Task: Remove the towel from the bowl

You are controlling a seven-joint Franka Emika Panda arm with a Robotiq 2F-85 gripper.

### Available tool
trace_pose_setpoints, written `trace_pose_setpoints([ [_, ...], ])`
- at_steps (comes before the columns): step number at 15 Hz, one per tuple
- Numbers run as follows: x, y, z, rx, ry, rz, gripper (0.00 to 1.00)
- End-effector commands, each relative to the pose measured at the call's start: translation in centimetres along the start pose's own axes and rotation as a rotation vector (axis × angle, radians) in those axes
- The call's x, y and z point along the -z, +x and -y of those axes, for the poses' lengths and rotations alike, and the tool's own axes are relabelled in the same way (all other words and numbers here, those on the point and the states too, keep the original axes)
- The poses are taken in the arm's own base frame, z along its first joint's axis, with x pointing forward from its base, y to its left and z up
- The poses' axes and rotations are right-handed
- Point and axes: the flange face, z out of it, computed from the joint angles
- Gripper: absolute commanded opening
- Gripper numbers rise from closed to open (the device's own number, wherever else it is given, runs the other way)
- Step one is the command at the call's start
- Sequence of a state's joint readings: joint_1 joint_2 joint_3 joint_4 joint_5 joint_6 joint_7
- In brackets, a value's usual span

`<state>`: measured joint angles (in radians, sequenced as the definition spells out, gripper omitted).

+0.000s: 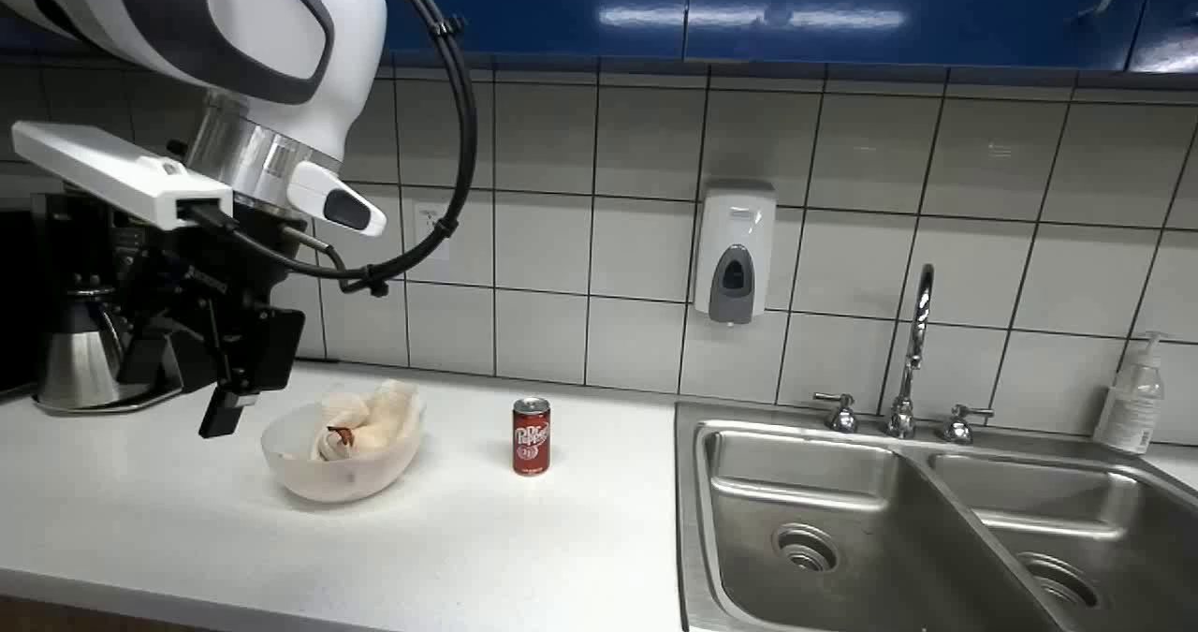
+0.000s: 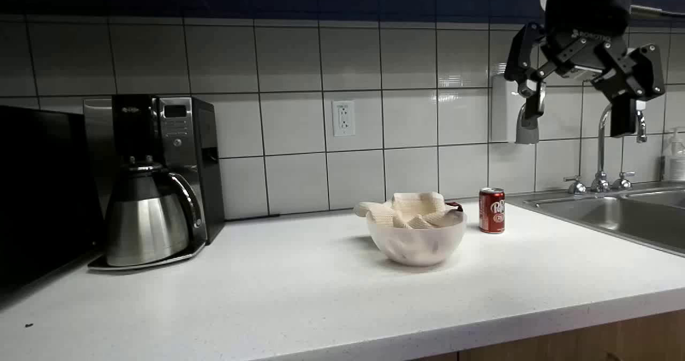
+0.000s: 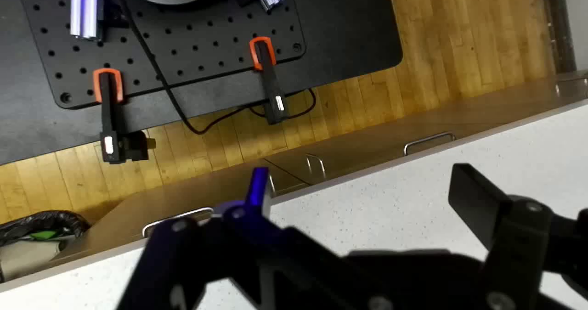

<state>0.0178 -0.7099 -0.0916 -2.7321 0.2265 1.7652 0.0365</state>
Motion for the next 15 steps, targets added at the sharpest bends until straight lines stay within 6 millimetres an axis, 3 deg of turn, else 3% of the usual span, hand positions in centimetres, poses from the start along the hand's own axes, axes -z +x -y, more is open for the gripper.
trace_pose_setpoints([
  [1, 0.0, 0.0, 0.0, 0.0, 0.0, 0.002, 1.0],
  [9, 0.0, 0.0, 0.0, 0.0, 0.0, 0.002, 1.0],
  [15, -1.8, -0.2, 2.5, 0.075, -0.024, -0.012, 1.0],
])
